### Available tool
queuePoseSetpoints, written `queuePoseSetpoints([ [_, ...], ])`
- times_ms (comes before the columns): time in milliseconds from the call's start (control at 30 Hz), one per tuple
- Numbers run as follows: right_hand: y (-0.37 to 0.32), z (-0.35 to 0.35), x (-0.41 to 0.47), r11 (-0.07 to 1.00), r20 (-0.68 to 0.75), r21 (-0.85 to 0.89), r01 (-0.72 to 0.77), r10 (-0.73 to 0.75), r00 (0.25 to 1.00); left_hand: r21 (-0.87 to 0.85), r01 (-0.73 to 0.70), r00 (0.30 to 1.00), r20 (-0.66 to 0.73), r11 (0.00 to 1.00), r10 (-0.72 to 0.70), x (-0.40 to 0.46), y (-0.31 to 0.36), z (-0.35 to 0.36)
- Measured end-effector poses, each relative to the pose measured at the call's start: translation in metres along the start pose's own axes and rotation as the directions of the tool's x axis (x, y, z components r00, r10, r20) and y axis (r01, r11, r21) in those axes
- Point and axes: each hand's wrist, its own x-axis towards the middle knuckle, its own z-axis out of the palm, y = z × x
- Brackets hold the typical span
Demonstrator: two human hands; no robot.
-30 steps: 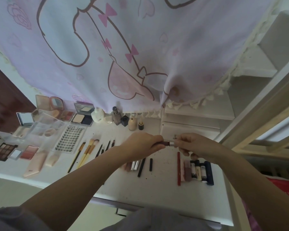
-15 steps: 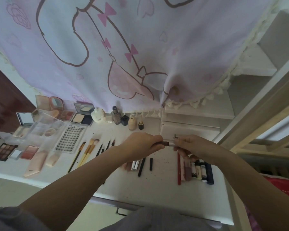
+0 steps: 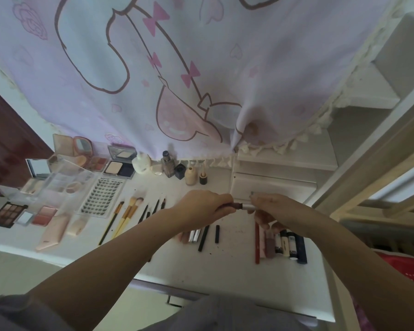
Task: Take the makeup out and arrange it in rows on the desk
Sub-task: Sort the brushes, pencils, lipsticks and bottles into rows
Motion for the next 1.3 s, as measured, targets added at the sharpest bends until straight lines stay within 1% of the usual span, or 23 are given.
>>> queuePoseSetpoints([
  [100,0.000,-0.001,0.001,0.999,0.007,-0.042,0.029,-0.029,1.000,0.038,-0.003,1.000,0.027,0.999,0.002,0.000,0.001,0.000],
  [267,0.003,-0.001,0.001,0.998,0.028,-0.041,0.039,-0.037,0.999,0.025,-0.011,1.000,0.011,1.000,0.010,-0.001,-0.001,0.004],
  [467,0.009,-0.019,-0.006,0.944,0.063,-0.319,0.079,-0.062,0.996,0.007,0.021,0.993,0.120,1.000,-0.021,-0.006,-0.012,0.012],
  [533,0.014,-0.025,-0.010,0.918,0.075,-0.389,0.073,-0.047,0.996,-0.031,0.050,0.988,0.147,0.998,-0.045,-0.009,-0.016,0.018],
  [600,0.023,-0.026,-0.010,0.875,0.082,-0.482,0.043,-0.003,0.997,-0.105,0.082,0.981,0.182,0.991,-0.062,-0.009,-0.017,0.025],
  [700,0.041,-0.024,-0.004,0.776,0.047,-0.630,-0.026,0.071,0.996,-0.178,0.183,0.961,0.242,0.967,-0.137,-0.006,-0.023,0.036],
  [767,0.052,-0.024,-0.002,0.755,-0.008,-0.652,-0.071,0.087,0.996,-0.229,0.297,0.933,0.274,0.927,-0.231,-0.004,-0.029,0.043],
  [800,0.057,-0.023,-0.001,0.774,-0.030,-0.627,-0.088,0.089,0.996,-0.285,0.358,0.915,0.297,0.889,-0.273,-0.002,-0.030,0.048],
  [867,0.064,-0.013,0.004,0.856,-0.066,-0.498,-0.138,0.121,0.990,-0.406,0.459,0.877,0.349,0.790,-0.330,0.006,-0.024,0.059],
  [900,0.068,-0.004,0.007,0.881,-0.087,-0.442,-0.169,0.146,0.985,-0.435,0.491,0.862,0.368,0.755,-0.349,0.012,-0.019,0.065],
  [933,0.073,0.008,0.013,0.896,-0.105,-0.402,-0.190,0.161,0.981,-0.434,0.512,0.850,0.380,0.742,-0.364,0.020,-0.014,0.073],
  [1000,0.084,0.033,0.025,0.909,-0.130,-0.354,-0.218,0.183,0.974,-0.372,0.543,0.828,0.384,0.753,-0.408,0.033,-0.004,0.087],
  [1067,0.095,0.058,0.037,0.877,-0.179,-0.407,-0.255,0.197,0.964,-0.302,0.579,0.801,0.385,0.757,-0.458,0.043,-0.001,0.101],
  [1133,0.104,0.078,0.045,0.812,-0.237,-0.497,-0.306,0.212,0.948,-0.245,0.608,0.776,0.383,0.755,-0.501,0.049,-0.002,0.114],
  [1200,0.110,0.091,0.052,0.762,-0.263,-0.554,-0.336,0.223,0.939,-0.146,0.598,0.778,0.344,0.788,-0.526,0.051,-0.003,0.124],
  [1300,0.111,0.103,0.063,0.769,-0.309,-0.519,-0.374,0.239,0.920,-0.015,0.547,0.812,0.254,0.837,-0.526,0.051,-0.004,0.129],
])
